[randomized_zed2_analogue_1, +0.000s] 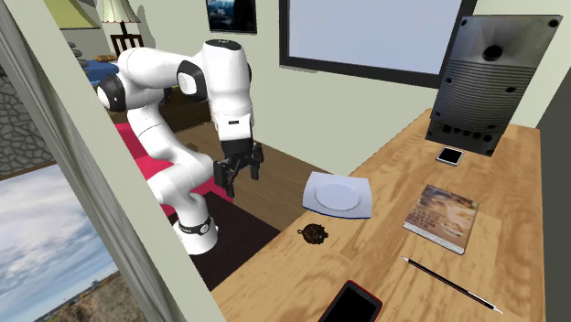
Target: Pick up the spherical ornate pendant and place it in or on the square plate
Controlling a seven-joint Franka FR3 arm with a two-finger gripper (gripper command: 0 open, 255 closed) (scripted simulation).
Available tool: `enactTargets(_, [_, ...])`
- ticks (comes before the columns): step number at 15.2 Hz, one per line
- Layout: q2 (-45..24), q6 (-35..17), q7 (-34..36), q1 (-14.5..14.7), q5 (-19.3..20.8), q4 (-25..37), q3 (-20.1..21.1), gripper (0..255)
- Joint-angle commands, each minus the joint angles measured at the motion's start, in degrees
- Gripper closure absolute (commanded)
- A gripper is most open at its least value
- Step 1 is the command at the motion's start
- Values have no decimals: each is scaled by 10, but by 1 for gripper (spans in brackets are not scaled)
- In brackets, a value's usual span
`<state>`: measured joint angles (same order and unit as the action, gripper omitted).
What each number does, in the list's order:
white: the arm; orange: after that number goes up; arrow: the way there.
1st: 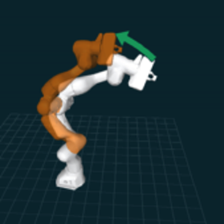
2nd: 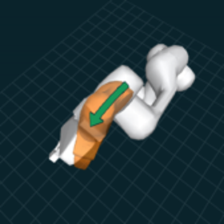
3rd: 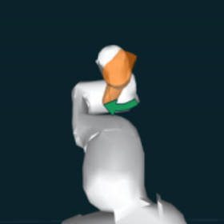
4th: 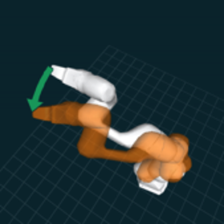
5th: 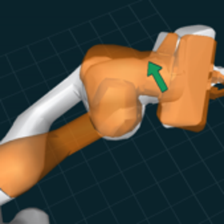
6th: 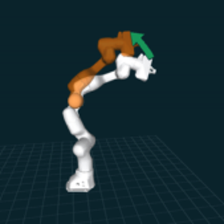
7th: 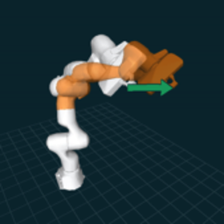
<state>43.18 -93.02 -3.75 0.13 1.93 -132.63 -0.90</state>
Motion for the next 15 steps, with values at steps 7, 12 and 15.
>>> enactTargets(7, [-94, -114, 11, 7, 9, 20, 20, 0])
enactTargets(12, [-181, -196, 23, 9, 24, 57, 38, 0])
enactTargets(15, [-235, -238, 33, 9, 38, 89, 49, 0])
